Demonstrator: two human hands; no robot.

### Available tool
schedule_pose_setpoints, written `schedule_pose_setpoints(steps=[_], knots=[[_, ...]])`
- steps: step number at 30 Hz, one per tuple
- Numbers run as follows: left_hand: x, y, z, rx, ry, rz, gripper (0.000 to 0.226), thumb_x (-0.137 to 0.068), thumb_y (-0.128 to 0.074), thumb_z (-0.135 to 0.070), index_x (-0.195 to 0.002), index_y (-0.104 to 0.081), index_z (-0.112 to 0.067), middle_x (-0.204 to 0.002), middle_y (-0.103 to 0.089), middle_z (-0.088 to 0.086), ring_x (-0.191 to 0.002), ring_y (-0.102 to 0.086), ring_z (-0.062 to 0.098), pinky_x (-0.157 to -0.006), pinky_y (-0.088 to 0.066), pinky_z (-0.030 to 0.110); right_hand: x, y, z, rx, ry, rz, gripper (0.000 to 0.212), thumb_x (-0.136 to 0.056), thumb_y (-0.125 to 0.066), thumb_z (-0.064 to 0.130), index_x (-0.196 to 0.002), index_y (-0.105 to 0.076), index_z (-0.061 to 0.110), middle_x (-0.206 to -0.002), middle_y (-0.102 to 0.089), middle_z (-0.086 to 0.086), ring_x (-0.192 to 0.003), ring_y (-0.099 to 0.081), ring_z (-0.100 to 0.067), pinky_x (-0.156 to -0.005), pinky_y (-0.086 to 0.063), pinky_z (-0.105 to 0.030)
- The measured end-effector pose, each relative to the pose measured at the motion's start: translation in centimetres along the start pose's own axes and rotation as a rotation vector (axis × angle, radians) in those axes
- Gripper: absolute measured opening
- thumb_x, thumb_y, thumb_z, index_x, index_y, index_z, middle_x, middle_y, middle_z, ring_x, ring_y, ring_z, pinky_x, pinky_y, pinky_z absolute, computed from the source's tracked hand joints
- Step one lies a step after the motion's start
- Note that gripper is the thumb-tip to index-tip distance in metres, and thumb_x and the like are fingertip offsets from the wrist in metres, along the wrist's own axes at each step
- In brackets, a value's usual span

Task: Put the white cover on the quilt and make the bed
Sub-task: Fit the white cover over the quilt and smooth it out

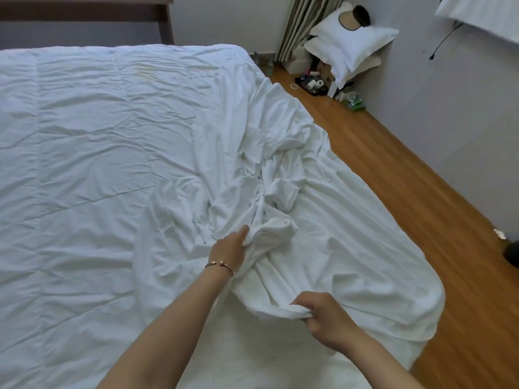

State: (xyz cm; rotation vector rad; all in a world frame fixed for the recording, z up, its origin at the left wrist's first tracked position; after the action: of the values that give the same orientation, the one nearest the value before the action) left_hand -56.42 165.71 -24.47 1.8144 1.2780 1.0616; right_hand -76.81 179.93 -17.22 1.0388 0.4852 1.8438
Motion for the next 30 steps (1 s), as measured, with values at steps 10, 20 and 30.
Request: schedule_pose_setpoints(steps=[10,20,30], knots=[[-1.4,17.3,13.5,0.275,0.305,-0.426,0.069,-0.063,-0.056,-0.067,-0.103,-0.060,-0.010,-0.109,-0.065,0.024,-0.105,-0.059,0.041,-0.081,-0.044,0.041,-3.4,-1.4,3.2,-0.056,-0.005,0.020,0.027,-0.072,-0.055,0.018,-0.067,-0.061,0.043,-0.074,-0.068,0.017,-0.071,-0.060,-0.002,-0.063,-0.042,-0.022],[4.0,17.7,26.1,0.241,0.968,-0.487,0.079,-0.081,-0.074,-0.019,-0.142,-0.027,0.000,-0.140,-0.037,0.026,-0.128,-0.041,0.044,-0.103,-0.036,0.053,-5.0,-1.6,5.3,-0.130,0.052,-0.074,0.028,-0.070,-0.061,0.054,-0.086,-0.071,0.034,-0.082,-0.070,0.020,-0.079,-0.066,-0.003,-0.073,-0.053,-0.031],[2.7,9.9,14.8,0.180,0.155,-0.267,0.083,-0.082,-0.070,-0.043,-0.151,-0.026,-0.029,-0.153,-0.033,0.002,-0.138,-0.034,0.024,-0.110,-0.034,0.041,-5.0,-2.3,6.1,-0.200,0.064,-0.086,0.028,-0.067,-0.067,0.052,-0.089,-0.072,0.036,-0.087,-0.070,0.023,-0.085,-0.066,0.000,-0.079,-0.054,-0.033]])
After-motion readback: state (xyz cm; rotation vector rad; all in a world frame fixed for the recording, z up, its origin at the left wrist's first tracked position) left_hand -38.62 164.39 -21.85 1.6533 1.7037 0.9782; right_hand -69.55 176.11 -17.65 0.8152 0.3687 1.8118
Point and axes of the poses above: each hand's wrist, its own x-axis away from the middle knuckle, its own y-axis out of the back of the hand, z = x × y, the point moved 2 cm from there along -x, towards the middle knuckle
